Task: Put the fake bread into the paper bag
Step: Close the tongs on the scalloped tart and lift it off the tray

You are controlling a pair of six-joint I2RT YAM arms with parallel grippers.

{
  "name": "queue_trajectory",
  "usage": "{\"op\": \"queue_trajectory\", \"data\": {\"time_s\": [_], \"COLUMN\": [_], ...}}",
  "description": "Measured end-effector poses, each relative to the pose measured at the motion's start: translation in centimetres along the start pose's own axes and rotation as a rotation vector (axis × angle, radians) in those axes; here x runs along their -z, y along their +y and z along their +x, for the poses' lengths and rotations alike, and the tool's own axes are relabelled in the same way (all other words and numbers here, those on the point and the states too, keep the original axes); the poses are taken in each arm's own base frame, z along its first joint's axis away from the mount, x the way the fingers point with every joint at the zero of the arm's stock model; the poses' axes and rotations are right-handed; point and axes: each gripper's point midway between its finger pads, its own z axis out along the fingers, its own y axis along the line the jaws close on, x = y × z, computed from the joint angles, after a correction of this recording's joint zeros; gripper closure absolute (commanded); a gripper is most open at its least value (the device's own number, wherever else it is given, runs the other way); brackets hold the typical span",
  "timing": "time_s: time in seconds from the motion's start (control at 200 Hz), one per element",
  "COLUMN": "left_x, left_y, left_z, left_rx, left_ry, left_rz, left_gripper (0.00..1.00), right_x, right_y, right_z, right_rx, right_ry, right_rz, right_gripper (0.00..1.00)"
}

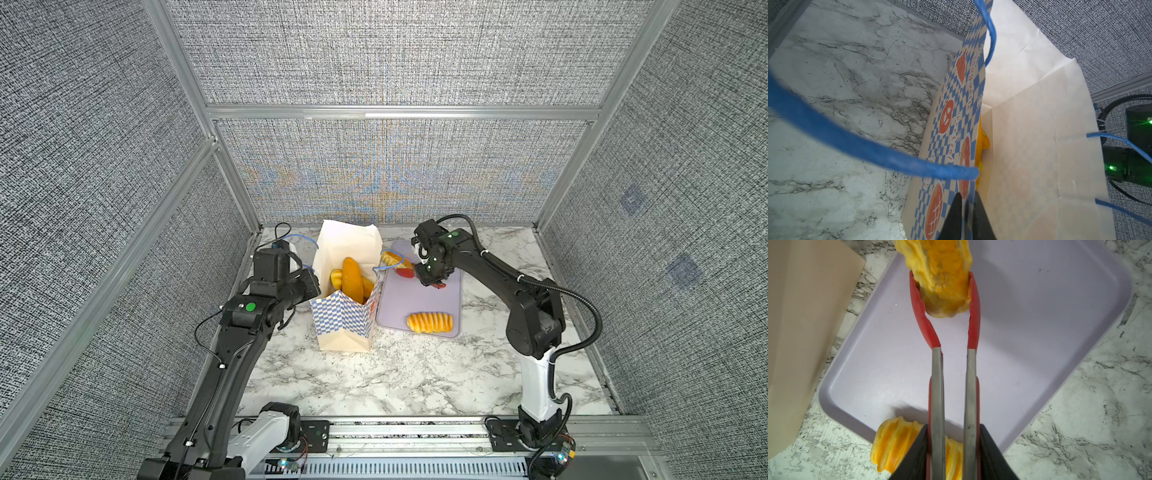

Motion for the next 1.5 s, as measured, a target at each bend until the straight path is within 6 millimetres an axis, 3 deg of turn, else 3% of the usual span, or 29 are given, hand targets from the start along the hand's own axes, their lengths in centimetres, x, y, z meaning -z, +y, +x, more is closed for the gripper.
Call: {"op": "queue_trajectory", "data": {"time_s": [0.705,1.501], "left_x": [0.2,0.5], "left_y": [-0.3,-0.3], "left_z": [-0.4,-0.4], "left_rx": [0.007,0.012], "left_ry": [-0.009,-0.016], "left_rz": [0.006,0.01], "left_gripper": [0.87,0.87], "right_x": [1.2,4.9], "right_y": [-0.3,-1.3], "right_z": [1.5,3.6], "right_rx": [-0.039,-0.085], "right_ry": [-0.014,-0.071], "right_rz": [0.0,0.0], "right_gripper": [0.68,0.68]}}
